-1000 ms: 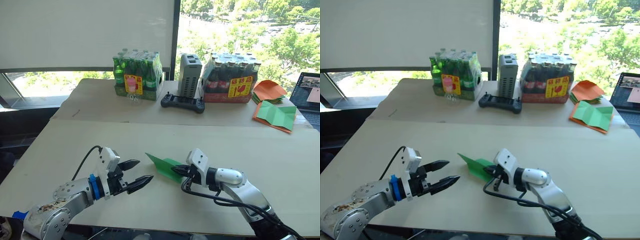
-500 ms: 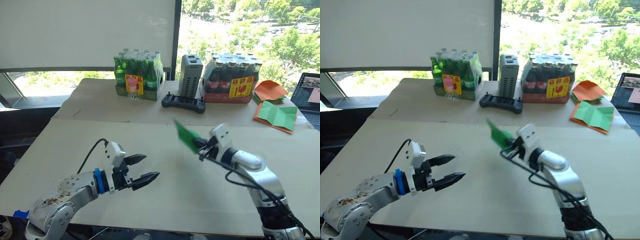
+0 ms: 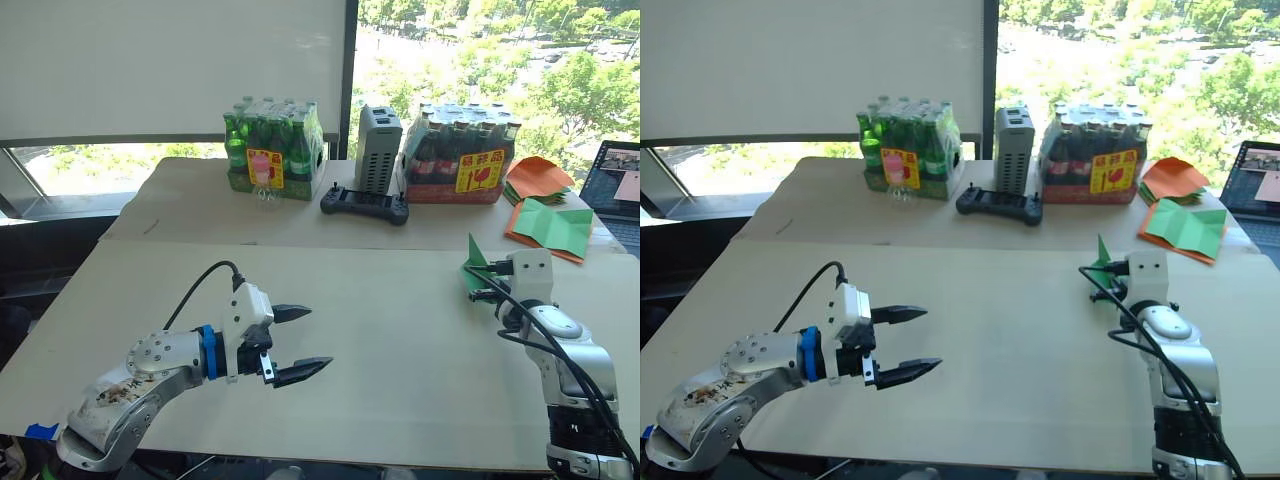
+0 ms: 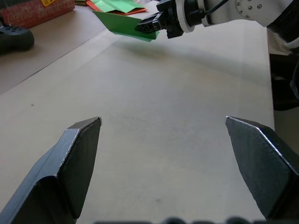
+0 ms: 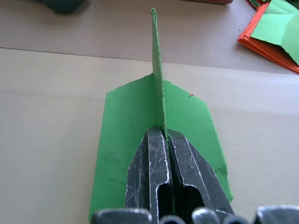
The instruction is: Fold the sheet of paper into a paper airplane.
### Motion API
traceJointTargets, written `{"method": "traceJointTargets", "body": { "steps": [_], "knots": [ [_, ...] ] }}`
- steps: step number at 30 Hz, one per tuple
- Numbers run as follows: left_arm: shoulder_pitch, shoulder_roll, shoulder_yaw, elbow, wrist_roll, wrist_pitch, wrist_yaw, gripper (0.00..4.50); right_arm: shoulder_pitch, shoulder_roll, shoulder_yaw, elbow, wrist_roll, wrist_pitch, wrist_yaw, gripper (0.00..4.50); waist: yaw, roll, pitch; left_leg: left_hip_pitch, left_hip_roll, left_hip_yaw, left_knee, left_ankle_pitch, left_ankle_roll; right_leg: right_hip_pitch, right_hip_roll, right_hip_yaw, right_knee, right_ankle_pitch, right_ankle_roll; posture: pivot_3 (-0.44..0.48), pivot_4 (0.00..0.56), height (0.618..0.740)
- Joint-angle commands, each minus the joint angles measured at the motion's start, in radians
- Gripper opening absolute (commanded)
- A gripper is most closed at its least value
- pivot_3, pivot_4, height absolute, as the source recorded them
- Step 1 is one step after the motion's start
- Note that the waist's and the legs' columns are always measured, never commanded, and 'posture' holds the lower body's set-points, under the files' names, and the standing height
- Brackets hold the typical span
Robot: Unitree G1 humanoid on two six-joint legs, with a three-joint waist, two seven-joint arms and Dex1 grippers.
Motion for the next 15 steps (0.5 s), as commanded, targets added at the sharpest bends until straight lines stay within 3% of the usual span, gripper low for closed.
{"method": "traceJointTargets", "body": {
  "steps": [1, 7, 15],
  "knots": [
    [0.009, -0.002, -0.001, 0.006, 0.019, -0.05, -0.028, 4.5, -0.008, -0.023, -0.014, -0.007, -0.001, 0.008, 0.003, 0.04, 0.0, 0.0, 0.0, 0.0, 0.0, 0.0, 0.0, 0.0, 0.0, 0.0, 0.0, 0.0, 0.0, 0.0, 0.0, 0.0, 0.15, 0.675],
    [0.018, -0.009, -0.008, 0.026, 0.034, -0.075, -0.047, 4.5, -0.004, -0.016, -0.021, -0.01, 0.012, 0.025, -0.001, 0.04, 0.0, 0.001, 0.001, 0.0, 0.0, 0.0, 0.0, 0.0, 0.0, 0.0, 0.0, 0.0, 0.0, 0.0, 0.0, 0.0, 0.15, 0.675],
    [0.007, -0.01, 0.008, 0.028, 0.029, -0.064, -0.05, 4.5, -0.013, -0.005, -0.048, -0.067, 0.046, 0.01, -0.006, 2.62, 0.0, 0.001, 0.001, 0.0, 0.0, 0.0, 0.0, 0.0, 0.0, 0.0, 0.0, 0.0, 0.0, 0.0, 0.0, 0.0, 0.15, 0.675]
  ]
}}
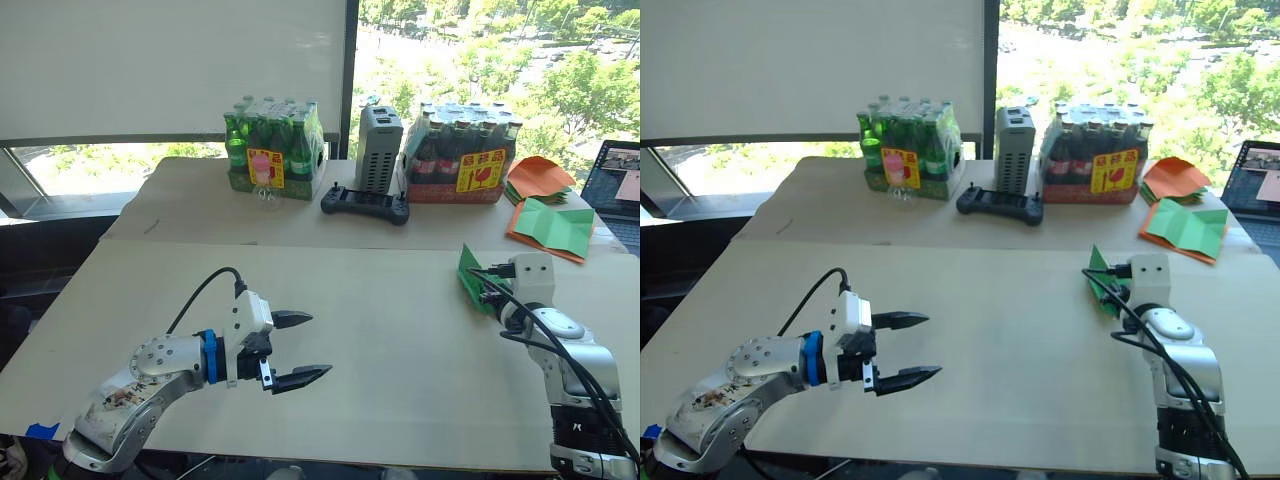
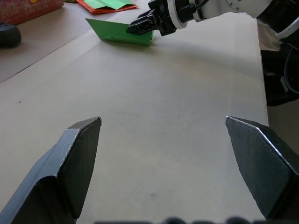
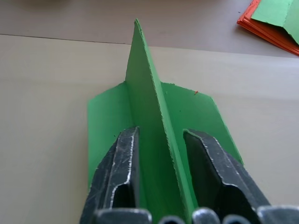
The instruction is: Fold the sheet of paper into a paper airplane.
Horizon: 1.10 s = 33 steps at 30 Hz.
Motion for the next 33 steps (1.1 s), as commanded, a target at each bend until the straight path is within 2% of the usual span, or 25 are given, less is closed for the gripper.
{"method": "traceJointTargets", "body": {
  "steps": [1, 5, 6, 10, 15, 23, 33],
  "knots": [
    [-0.014, 0.003, 0.024, -0.005, -0.005, -0.012, -0.002, 4.5, -0.022, 0.001, -0.042, -0.097, 0.033, -0.027, 0.004, 3.05, 0.0, 0.0, 0.0, 0.0, 0.0, 0.0, 0.0, 0.0, 0.0, 0.0, 0.0, 0.0, 0.0, 0.0, 0.0, 0.0, 0.15, 0.675],
    [-0.014, -0.01, 0.053, 0.002, -0.017, 0.005, 0.03, 4.5, -0.045, 0.013, -0.029, -0.169, 0.081, -0.095, 0.055, 4.39, -0.003, 0.0, 0.0, 0.0, 0.0, 0.0, 0.0, 0.0, 0.0, 0.0, 0.0, 0.0, 0.0, 0.0, 0.0, 0.0, 0.15, 0.675],
    [-0.012, -0.023, 0.069, 0.006, -0.025, 0.011, 0.052, 4.5, -0.041, 0.021, -0.017, -0.195, 0.108, -0.123, 0.092, 4.45, -0.002, 0.0, 0.0, 0.0, 0.0, 0.0, 0.0, 0.0, 0.0, 0.0, 0.0, 0.0, 0.0, 0.0, 0.0, 0.0, 0.15, 0.675],
    [0.006, -0.098, 0.141, 0.066, -0.02, -0.004, 0.149, 4.5, 0.025, 0.038, 0.066, -0.303, 0.217, -0.191, 0.276, 4.45, -0.003, 0.0, 0.0, 0.0, 0.0, -0.001, 0.0, 0.0, 0.0, 0.0, 0.001, -0.001, 0.0, 0.0, 0.0, 0.0, 0.15, 0.675],
    [0.067, -0.188, 0.216, 0.152, 0.065, -0.075, 0.284, 4.5, 0.14, 0.014, 0.183, -0.324, 0.231, -0.242, 0.41, 4.45, 0.002, 0.0, 0.0, 0.001, 0.0, -0.001, 0.0, 0.0, 0.0, 0.001, 0.001, -0.001, -0.001, 0.0, 0.0, 0.0, 0.15, 0.675],
    [0.137, -0.241, 0.244, 0.188, 0.143, -0.153, 0.354, 4.5, 0.229, 0.033, 0.238, -0.212, 0.153, -0.409, 0.43, 4.45, 0.004, 0.0, 0.0, 0.001, 0.0, -0.001, 0.001, 0.0, 0.0, 0.001, 0.0, -0.001, 0.0, 0.0, 0.0, 0.0, 0.15, 0.675],
    [0.138, -0.229, 0.241, 0.169, 0.137, -0.141, 0.346, 4.5, 0.217, 0.055, 0.233, -0.18, 0.143, -0.438, 0.405, 4.45, 0.003, 0.0, 0.0, 0.001, 0.0, -0.001, 0.001, 0.0, 0.0, 0.001, 0.001, -0.001, 0.001, 0.0, 0.0, 0.0, 0.15, 0.675]
  ]
}}
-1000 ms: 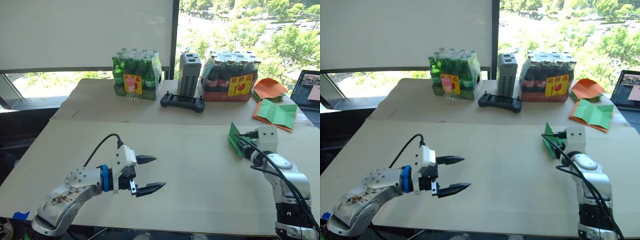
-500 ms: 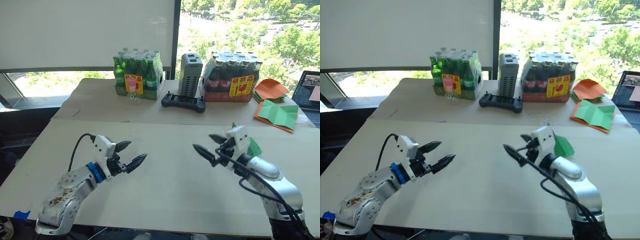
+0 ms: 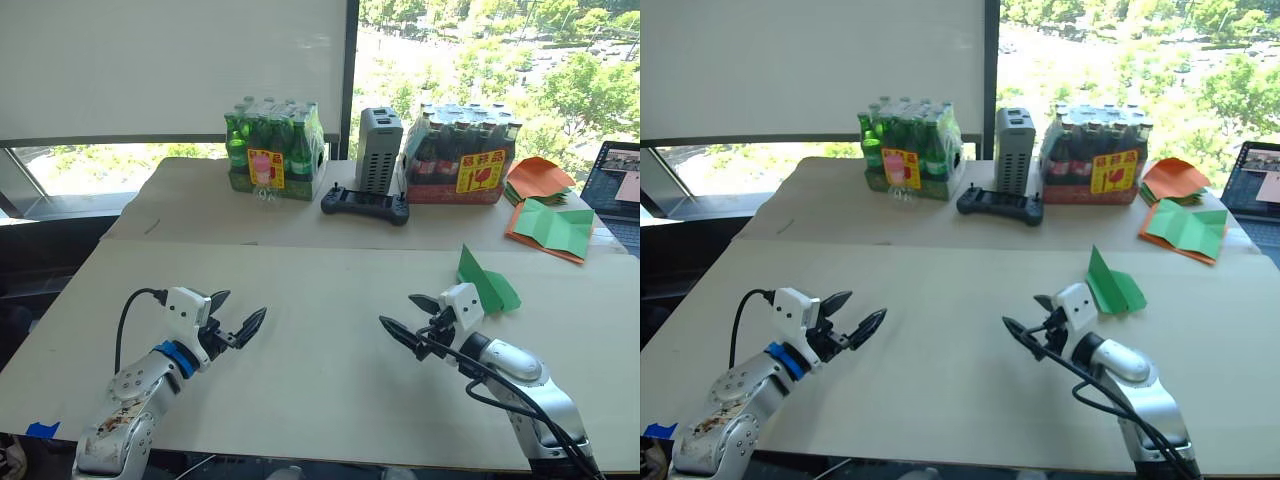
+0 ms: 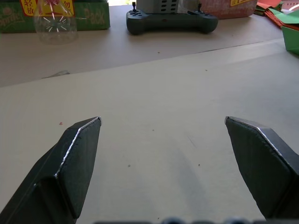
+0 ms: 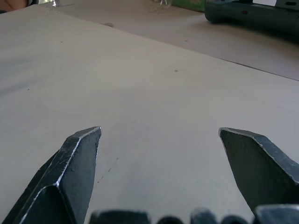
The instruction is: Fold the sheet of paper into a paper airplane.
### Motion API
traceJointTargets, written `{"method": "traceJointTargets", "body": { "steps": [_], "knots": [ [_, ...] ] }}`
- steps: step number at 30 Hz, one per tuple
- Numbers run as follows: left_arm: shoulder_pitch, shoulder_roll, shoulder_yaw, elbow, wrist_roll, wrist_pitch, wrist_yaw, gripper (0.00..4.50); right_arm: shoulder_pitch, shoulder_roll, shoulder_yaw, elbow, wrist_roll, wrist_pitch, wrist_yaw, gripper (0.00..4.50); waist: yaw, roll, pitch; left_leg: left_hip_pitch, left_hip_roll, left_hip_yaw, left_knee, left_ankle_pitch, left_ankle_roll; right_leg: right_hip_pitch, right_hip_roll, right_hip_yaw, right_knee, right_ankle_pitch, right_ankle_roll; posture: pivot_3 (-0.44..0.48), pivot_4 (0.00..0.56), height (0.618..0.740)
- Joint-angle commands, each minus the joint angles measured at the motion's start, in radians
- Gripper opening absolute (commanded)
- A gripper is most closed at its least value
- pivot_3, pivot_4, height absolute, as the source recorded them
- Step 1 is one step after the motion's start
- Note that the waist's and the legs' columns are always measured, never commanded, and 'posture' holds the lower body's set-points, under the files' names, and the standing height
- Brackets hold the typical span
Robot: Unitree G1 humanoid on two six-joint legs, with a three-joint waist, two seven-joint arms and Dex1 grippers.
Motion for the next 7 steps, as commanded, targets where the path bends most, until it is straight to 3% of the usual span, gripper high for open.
{"method": "traceJointTargets", "body": {
  "steps": [1, 7],
  "knots": [
    [-0.014, 0.014, 0.011, -0.029, -0.005, -0.002, -0.007, 4.5, -0.008, 0.004, -0.013, -0.021, 0.0, -0.031, -0.011, 4.45, 0.0, 0.0, 0.0, 0.0, 0.0, 0.0, 0.0, 0.0, 0.0, 0.0, 0.0, 0.0, 0.0, 0.0, 0.0, 0.0, 0.15, 0.675],
    [-0.025, 0.029, 0.003, -0.029, -0.007, -0.003, -0.036, 4.5, 0.004, 0.009, -0.015, -0.03, 0.006, -0.026, -0.024, 4.45, 0.0, 0.0, 0.0, 0.0, 0.0, 0.0, 0.0, 0.0, 0.0, 0.0, 0.0, 0.0, 0.0, 0.0, 0.0, 0.0, 0.15, 0.675]
  ]
}}
